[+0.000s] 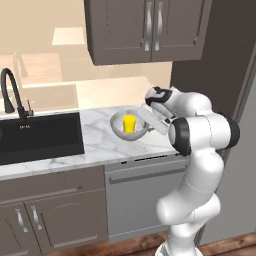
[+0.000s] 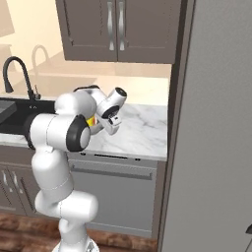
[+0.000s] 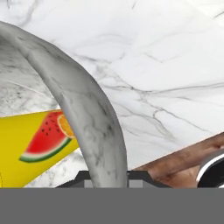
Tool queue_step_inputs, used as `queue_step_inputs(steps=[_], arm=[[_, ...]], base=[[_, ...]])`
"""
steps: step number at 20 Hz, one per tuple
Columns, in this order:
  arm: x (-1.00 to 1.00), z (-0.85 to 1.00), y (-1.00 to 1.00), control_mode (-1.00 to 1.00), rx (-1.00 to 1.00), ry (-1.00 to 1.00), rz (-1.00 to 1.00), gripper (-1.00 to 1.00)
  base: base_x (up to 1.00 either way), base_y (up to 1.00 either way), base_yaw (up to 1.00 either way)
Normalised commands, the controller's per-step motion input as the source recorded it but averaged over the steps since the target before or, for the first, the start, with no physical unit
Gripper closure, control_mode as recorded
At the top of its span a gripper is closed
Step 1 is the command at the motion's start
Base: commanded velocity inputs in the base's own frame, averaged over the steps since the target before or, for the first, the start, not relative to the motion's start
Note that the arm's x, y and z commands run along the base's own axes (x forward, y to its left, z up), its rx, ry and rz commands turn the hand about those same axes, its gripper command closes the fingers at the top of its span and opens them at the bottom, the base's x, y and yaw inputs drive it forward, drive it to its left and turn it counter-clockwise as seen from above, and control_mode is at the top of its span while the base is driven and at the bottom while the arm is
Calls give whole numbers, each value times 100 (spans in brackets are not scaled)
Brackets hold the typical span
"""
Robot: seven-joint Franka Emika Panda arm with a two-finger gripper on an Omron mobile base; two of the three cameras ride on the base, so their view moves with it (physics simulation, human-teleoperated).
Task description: Place the cup inside the bowl on the dining table and move the bowl to any counter.
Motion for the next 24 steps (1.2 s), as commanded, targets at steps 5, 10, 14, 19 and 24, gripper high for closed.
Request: queue_step_inputs(steps=[5, 10, 14, 19, 24], arm=[[21, -19, 5, -100, 0, 0, -2, 100], [23, -7, 3, -100, 0, 0, -1, 100], [15, -18, 3, -100, 0, 0, -2, 100], [2, -4, 0, -100, 0, 5, -1, 100], [0, -2, 1, -100, 0, 9, 0, 100]], base=[[0, 0, 0], [0, 0, 0], [0, 0, 0], [0, 0, 0], [0, 0, 0]])
